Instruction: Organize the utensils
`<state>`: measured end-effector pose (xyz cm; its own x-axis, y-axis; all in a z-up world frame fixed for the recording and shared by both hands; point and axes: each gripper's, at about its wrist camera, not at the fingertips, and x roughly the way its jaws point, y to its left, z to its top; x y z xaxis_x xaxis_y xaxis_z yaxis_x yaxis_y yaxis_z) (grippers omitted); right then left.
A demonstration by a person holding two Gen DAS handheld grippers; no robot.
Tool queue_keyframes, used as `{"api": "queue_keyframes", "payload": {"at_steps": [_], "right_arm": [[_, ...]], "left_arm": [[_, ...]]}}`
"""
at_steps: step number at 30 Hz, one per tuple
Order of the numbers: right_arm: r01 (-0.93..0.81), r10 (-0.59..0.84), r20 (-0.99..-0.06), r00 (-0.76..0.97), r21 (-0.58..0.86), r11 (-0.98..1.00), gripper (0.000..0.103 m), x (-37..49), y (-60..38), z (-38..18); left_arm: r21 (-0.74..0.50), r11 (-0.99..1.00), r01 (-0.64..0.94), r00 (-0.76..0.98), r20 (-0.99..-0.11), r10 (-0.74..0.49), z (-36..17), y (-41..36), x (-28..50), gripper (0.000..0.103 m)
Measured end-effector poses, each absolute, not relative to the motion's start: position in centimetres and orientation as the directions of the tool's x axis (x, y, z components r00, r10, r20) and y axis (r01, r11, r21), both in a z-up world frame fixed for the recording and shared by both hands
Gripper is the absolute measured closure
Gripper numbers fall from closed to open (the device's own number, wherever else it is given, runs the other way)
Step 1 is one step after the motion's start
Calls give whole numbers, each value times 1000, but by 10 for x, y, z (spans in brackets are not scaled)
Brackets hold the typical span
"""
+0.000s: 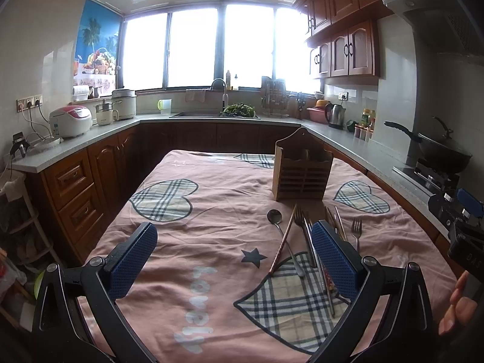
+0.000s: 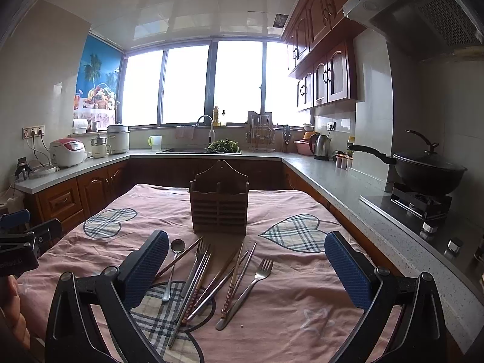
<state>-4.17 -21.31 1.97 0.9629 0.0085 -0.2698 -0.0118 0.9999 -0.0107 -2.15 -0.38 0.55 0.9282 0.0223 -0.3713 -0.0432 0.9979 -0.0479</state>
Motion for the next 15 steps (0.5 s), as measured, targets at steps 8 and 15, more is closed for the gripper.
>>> {"api": "queue_keyframes", "payload": {"at_steps": [8, 15], "right_arm": [[-22, 21, -266, 964, -1, 1000, 0, -41, -215, 17], [-25, 25, -260, 965, 3, 1000, 0, -42, -215, 16]], "left_arm": [[-35, 998, -46, 929, -370, 30, 5, -7, -21, 0], [-25, 999, -44, 929, -369, 32, 6, -9, -21, 0]]}}
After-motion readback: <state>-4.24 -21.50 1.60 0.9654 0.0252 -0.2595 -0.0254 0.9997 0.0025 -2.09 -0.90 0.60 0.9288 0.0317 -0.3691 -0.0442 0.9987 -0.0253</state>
